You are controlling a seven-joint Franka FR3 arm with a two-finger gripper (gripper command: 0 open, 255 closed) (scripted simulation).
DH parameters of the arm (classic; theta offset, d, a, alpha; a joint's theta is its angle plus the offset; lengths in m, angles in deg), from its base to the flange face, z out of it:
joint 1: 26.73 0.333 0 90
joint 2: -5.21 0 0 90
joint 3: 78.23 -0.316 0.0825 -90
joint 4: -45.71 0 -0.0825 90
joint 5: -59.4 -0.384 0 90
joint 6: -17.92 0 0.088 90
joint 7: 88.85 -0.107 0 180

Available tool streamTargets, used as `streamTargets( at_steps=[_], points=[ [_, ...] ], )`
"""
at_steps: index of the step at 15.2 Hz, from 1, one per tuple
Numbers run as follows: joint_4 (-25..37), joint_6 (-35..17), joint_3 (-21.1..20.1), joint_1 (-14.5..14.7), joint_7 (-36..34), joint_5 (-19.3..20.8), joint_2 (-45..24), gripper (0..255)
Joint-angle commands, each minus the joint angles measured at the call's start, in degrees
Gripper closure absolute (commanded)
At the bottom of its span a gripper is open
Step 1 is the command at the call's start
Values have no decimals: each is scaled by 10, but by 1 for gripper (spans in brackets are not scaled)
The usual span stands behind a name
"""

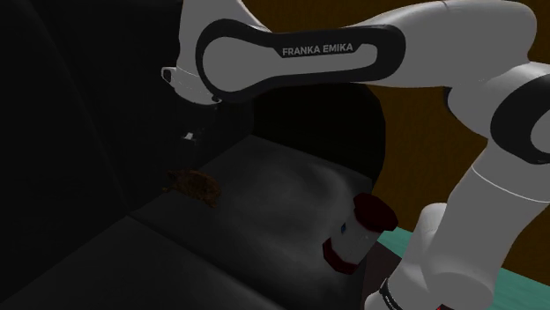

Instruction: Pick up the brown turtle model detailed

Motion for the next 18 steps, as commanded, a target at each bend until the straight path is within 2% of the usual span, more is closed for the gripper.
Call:
streamTargets(
  at_steps=[1, 9, 11, 12, 18],
  points=[
    [29, -7, -10, 10, 16, 3, -24, 0],
    [-23, -65, -12, 12, 20, 4, -29, 0],
    [-23, -65, -12, 12, 20, 4, -29, 0],
    [-24, -66, -12, 12, 20, 4, -29, 255],
    [-23, -65, -12, 12, 20, 4, -29, 255]
  ],
)
